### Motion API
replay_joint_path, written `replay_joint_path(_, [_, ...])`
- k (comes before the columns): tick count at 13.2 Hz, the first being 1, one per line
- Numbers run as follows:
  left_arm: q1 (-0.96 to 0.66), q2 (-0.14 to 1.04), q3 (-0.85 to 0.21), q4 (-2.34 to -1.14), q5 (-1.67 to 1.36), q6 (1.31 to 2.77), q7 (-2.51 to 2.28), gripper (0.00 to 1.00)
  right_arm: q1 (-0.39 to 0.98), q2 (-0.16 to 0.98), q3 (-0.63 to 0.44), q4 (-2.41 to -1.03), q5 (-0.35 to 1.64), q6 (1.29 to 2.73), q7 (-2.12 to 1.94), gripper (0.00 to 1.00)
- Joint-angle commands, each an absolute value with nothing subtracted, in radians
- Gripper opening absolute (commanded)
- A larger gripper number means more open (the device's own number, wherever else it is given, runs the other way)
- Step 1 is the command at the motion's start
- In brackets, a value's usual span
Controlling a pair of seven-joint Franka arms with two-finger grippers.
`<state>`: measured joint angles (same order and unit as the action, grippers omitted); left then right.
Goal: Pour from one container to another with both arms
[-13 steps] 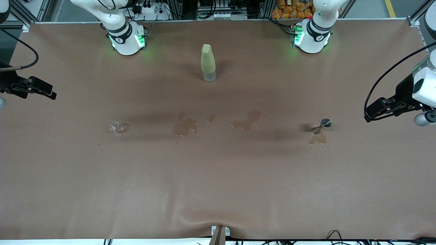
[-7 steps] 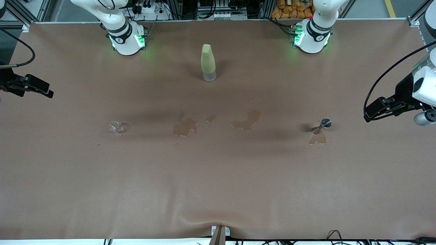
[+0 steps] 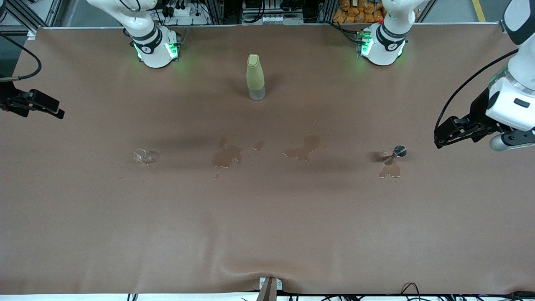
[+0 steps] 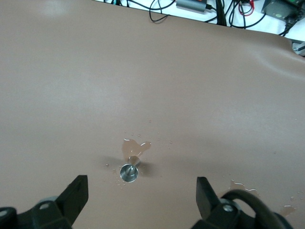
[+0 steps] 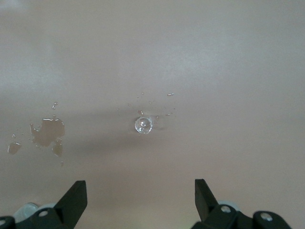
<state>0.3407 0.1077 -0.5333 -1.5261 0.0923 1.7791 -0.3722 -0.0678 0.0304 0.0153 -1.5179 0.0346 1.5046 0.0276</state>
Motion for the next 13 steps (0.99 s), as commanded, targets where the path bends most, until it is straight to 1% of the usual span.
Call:
replay_joint_path(1, [0.220,0.068,-0.419,-1.543,0.107,1.770,-0.382,1.00,-0.081,0.012,0.031,-1.534,0.035,1.499,0.038,1.00])
replay_joint_path(2, [0.200,0.063,-0.404,-1.543,0.107,1.769,-0.382,1.00,-0.081,0.012,0.031,-1.534,0.035,1.500,0.038,1.00])
replay_joint_path(4, [0.117,0.061,-0.321,-1.545,0.107,1.766,-0.380,1.00,-0.081,0.012,0.031,-1.534,0.035,1.499,0.038,1.00])
replay_joint_path(13, [0.112,0.084,-0.319,-1.534,0.109,1.775,-0.376,1.00,-0.077,0.021,0.031,-1.503,0.035,1.506,0.034,1.00])
